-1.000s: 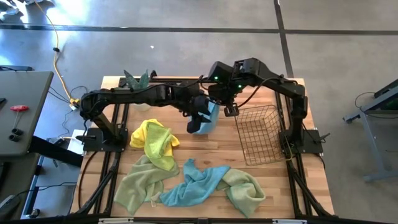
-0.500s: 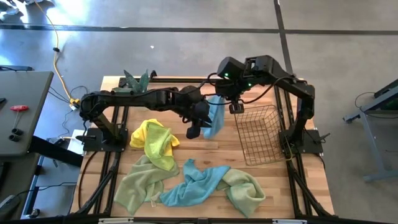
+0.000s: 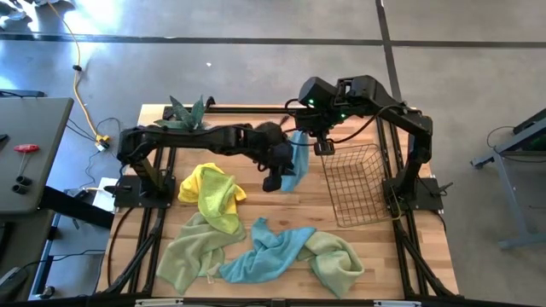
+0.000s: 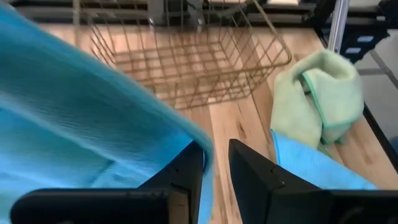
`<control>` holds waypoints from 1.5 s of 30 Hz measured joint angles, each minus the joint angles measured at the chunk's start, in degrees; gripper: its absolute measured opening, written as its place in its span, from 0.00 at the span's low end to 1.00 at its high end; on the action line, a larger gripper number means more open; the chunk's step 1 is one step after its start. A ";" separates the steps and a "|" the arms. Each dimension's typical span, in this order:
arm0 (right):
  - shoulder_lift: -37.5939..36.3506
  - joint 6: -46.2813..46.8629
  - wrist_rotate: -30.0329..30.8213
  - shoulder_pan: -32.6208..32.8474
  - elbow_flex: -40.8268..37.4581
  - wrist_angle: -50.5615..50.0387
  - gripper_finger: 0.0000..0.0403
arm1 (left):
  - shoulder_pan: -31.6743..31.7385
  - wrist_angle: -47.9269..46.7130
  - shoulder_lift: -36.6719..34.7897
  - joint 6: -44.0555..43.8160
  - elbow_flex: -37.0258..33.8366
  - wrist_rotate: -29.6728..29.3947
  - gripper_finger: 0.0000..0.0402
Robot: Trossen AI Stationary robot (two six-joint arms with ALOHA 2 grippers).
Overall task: Fold microfiber towels
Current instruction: Fold the top blue microfiber cloth
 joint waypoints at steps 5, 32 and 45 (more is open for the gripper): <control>0.02 -0.39 0.30 -0.02 0.00 -0.49 0.00 | -0.95 0.15 2.37 -0.28 0.00 0.11 0.17; 0.20 -0.44 3.21 -0.02 -0.11 -1.22 0.00 | -3.80 -10.99 3.09 -5.61 0.09 -7.61 0.03; 0.20 1.02 1.67 -0.02 -0.10 -0.52 0.00 | -4.60 -18.59 -2.15 -10.39 -0.13 -11.79 0.00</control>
